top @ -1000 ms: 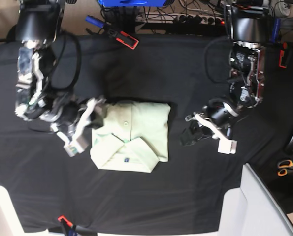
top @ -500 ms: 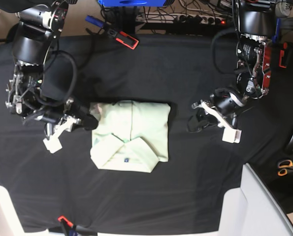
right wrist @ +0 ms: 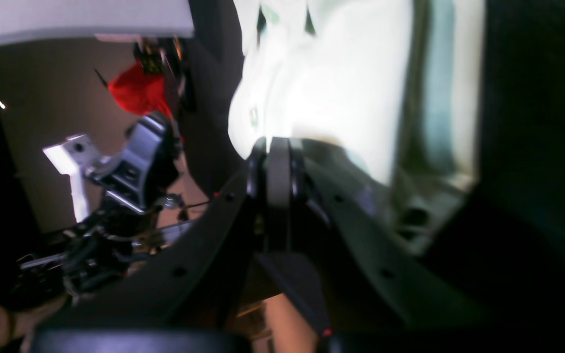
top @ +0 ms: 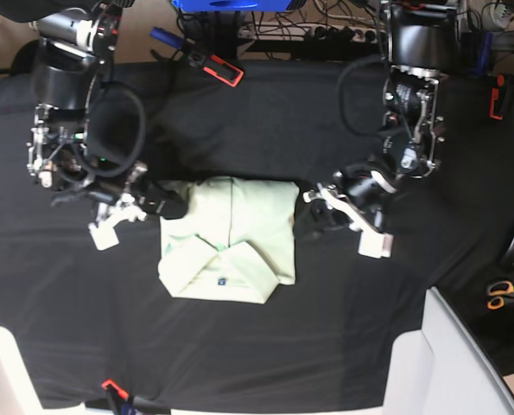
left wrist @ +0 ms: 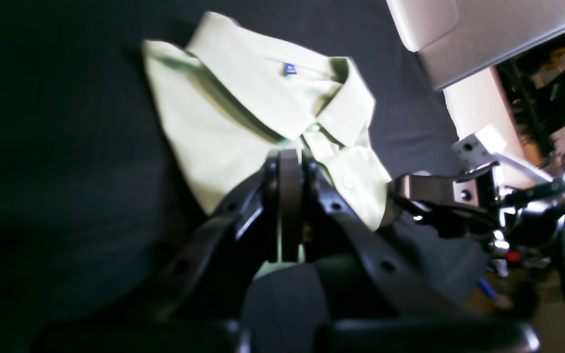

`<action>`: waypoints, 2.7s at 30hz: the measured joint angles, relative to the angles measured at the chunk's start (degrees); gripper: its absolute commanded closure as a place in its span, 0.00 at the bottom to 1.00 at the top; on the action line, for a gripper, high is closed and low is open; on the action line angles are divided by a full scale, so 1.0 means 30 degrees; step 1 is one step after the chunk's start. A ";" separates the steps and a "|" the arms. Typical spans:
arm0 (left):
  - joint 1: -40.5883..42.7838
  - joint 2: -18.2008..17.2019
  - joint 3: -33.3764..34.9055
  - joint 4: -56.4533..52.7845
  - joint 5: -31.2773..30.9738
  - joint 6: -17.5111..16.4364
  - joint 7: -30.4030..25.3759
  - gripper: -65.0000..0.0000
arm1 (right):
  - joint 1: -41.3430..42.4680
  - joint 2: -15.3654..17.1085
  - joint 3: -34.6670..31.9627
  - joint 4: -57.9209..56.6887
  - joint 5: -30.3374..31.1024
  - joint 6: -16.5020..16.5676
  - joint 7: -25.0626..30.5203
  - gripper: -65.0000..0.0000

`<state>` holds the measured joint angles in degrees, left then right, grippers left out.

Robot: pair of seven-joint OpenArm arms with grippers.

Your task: Fold the T-shirt properly

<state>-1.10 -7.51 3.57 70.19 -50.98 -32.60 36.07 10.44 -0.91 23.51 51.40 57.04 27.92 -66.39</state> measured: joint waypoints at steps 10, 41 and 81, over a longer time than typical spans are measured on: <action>-0.0685 0.0379 0.0058 -0.1545 0.0124 0.2936 0.1049 1.00 | -0.0051 0.0029 -0.0015 -0.0182 0.0044 -0.0554 0.0882 1.00; -0.0466 0.0182 0.0080 0.4080 0.5486 1.0885 0.3978 1.00 | -0.2907 0.1297 -0.0984 0.7541 0.0138 -0.9632 0.1814 1.00; -0.1129 0.3541 0.1158 0.0430 1.4994 1.0870 0.3628 1.00 | -0.2368 0.2623 -0.6754 0.3614 0.0080 -0.9770 0.5136 1.00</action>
<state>-4.49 3.11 7.05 71.48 -6.00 0.01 46.96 3.33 6.96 3.25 62.24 57.28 -1.39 -50.98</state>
